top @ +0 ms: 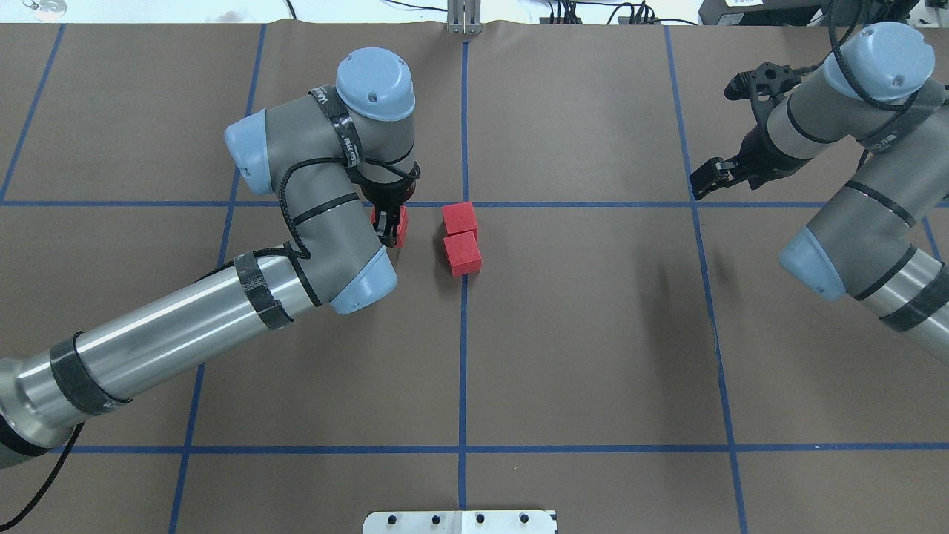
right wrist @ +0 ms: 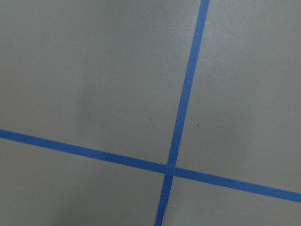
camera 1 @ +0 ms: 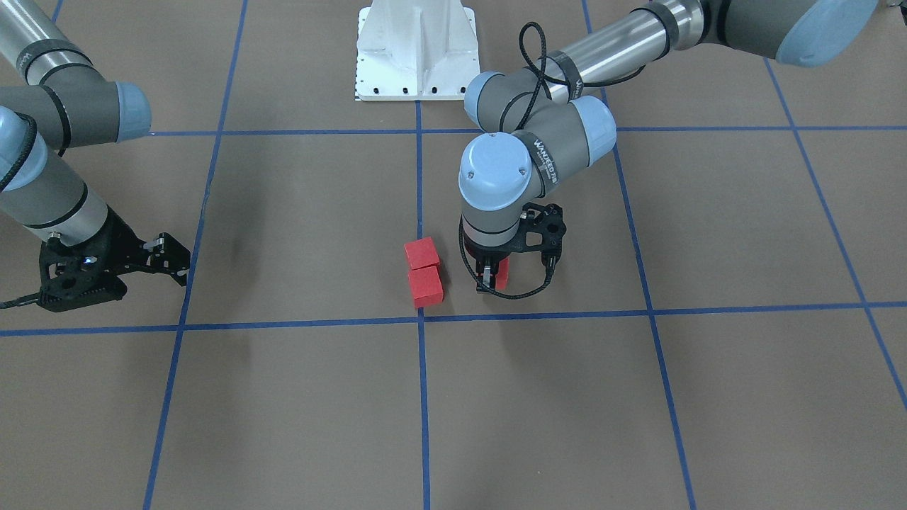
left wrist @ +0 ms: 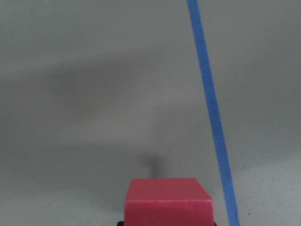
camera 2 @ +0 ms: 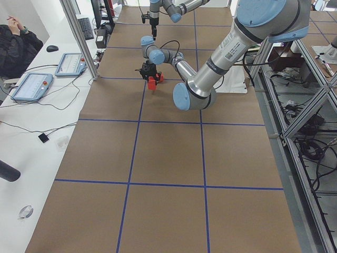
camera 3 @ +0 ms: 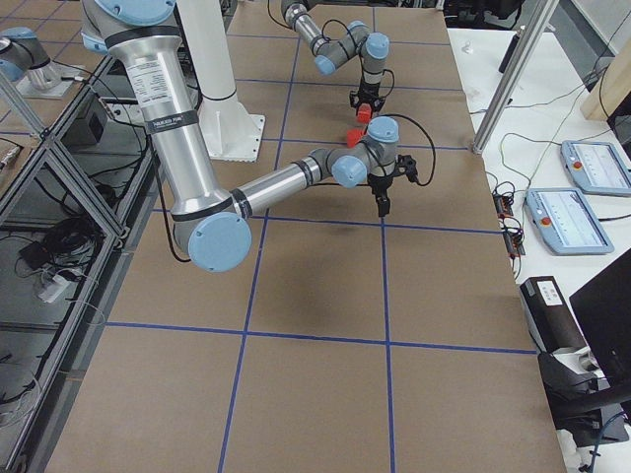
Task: Form red blocks into L shape at center
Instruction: 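Lower the red cube beside the nearer center cube with the left gripper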
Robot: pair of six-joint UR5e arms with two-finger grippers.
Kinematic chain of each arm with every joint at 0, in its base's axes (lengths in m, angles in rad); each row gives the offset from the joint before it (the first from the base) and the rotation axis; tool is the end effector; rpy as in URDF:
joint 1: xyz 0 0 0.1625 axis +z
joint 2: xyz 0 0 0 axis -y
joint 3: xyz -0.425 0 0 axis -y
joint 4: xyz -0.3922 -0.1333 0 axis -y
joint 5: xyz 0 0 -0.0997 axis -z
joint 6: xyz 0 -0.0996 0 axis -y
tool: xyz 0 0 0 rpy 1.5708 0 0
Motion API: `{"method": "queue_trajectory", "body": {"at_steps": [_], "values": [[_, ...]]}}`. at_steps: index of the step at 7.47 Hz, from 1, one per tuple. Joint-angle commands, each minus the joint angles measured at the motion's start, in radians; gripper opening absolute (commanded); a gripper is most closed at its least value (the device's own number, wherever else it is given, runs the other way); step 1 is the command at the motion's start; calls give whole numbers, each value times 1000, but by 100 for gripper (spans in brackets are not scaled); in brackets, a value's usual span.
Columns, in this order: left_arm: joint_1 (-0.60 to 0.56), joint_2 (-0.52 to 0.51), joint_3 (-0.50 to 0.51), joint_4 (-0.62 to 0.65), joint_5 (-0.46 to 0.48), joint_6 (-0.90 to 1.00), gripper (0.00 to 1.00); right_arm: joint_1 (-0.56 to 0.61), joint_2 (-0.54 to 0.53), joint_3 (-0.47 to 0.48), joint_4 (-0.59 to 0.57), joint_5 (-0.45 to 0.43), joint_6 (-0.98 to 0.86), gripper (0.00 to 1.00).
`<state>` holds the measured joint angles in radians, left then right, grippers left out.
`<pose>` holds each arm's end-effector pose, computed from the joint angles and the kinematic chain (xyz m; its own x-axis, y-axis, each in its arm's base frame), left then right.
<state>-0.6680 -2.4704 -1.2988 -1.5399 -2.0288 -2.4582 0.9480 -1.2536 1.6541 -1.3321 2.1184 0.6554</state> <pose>0.5594 -0.5550 0.2144 0.1305 -0.9889 -0.0712 0.7312 0.1445 -0.6667 -0.2981 -0.5547 0.4222 0.6915 -0.1975 0.6949 0.0589 0.9741 0.2183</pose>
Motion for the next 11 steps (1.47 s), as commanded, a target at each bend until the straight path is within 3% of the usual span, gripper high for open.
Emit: {"method": "queue_trajectory", "body": {"at_steps": [1, 2, 4, 5, 11], "values": [[-16, -8, 3, -11, -28, -57, 0, 0, -1, 1, 2, 0, 1, 99], [-16, -21, 9, -11, -28, -91, 0, 0, -1, 1, 2, 0, 1, 99], [-10, -82, 114, -25, -27, -120, 0, 0, -1, 0, 2, 0, 3, 99], [-7, -90, 145, -84, -27, -163, 0, 0, -1, 0, 2, 0, 3, 99], [33, -91, 150, -100, -27, -174, 0, 0, 0, -2, 2, 0, 1, 99]]}}
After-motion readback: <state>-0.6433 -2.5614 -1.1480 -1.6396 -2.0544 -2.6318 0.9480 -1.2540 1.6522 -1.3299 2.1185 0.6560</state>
